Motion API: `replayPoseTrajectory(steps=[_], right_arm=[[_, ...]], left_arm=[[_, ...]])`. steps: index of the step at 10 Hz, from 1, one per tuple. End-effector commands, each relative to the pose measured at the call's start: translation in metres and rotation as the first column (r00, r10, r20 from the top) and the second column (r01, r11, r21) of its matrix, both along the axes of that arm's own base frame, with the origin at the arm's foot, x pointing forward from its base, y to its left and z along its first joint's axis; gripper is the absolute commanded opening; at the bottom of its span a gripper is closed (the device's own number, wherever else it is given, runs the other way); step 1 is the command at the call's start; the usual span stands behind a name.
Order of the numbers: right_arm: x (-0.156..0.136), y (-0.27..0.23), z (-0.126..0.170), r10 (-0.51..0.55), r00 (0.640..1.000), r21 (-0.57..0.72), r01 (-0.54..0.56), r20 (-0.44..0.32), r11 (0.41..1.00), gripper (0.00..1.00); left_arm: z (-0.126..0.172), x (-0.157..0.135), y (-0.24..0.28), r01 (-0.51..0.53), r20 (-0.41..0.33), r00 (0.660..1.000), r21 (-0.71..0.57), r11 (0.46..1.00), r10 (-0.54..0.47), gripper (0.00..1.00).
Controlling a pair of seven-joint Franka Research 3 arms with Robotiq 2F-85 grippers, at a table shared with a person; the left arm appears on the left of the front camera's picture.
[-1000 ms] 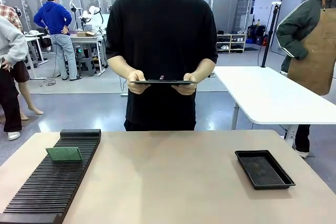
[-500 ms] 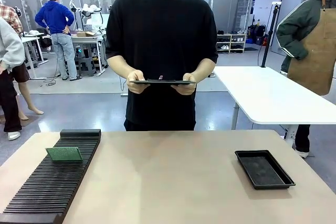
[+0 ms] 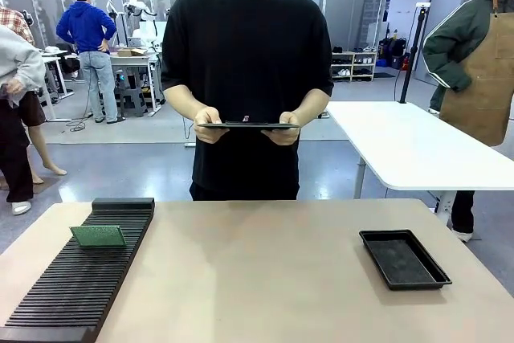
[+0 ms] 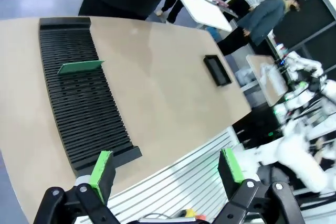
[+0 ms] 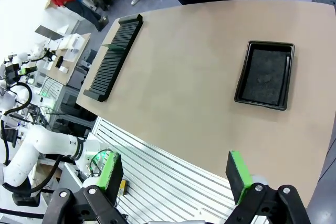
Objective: Inspect the PCB.
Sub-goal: Pick up the Blank PCB and present it to the human.
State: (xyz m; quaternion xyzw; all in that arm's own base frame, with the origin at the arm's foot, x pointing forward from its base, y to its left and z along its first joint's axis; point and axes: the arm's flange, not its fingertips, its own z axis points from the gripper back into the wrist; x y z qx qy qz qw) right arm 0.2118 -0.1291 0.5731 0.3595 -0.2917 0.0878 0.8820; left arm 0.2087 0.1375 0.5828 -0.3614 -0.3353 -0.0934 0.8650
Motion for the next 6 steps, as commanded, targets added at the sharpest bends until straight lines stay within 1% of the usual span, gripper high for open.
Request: replayPoseTrajectory(steps=[1, 2, 3, 4, 5, 6], right_arm=[[0.000, -0.001, 0.001, 0.009, 1.000, 0.005, -0.009, 0.007, 1.000, 1.00], [0.000, -0.001, 0.001, 0.009, 1.000, 0.005, -0.009, 0.007, 1.000, 1.00], [0.000, -0.001, 0.001, 0.009, 1.000, 0.005, -0.009, 0.007, 1.000, 1.00], [0.000, -0.001, 0.001, 0.009, 1.000, 0.005, -0.009, 0.007, 1.000, 1.00], [0.000, -0.001, 0.001, 0.009, 1.000, 0.005, -0.009, 0.007, 1.000, 1.00], [0.000, -0.001, 0.001, 0.009, 1.000, 0.005, -0.009, 0.007, 1.000, 1.00]], left_arm=[[0.041, -0.001, -0.068, 0.078, 0.087, 0.989, 0.402, 0.912, -0.123, 1.00], [0.048, 0.018, -0.105, 0.067, 0.074, 0.986, 0.637, 0.768, -0.147, 1.00], [0.043, 0.036, -0.130, 0.125, 0.024, 0.970, 0.802, 0.584, -0.242, 1.00], [0.032, 0.061, -0.152, 0.194, -0.034, 0.943, 0.864, 0.464, -0.331, 1.00], [0.020, 0.080, -0.169, 0.246, -0.083, 0.903, 0.905, 0.348, -0.422, 1.00], [0.008, 0.096, -0.184, 0.288, -0.126, 0.859, 0.920, 0.266, -0.496, 1.00]])
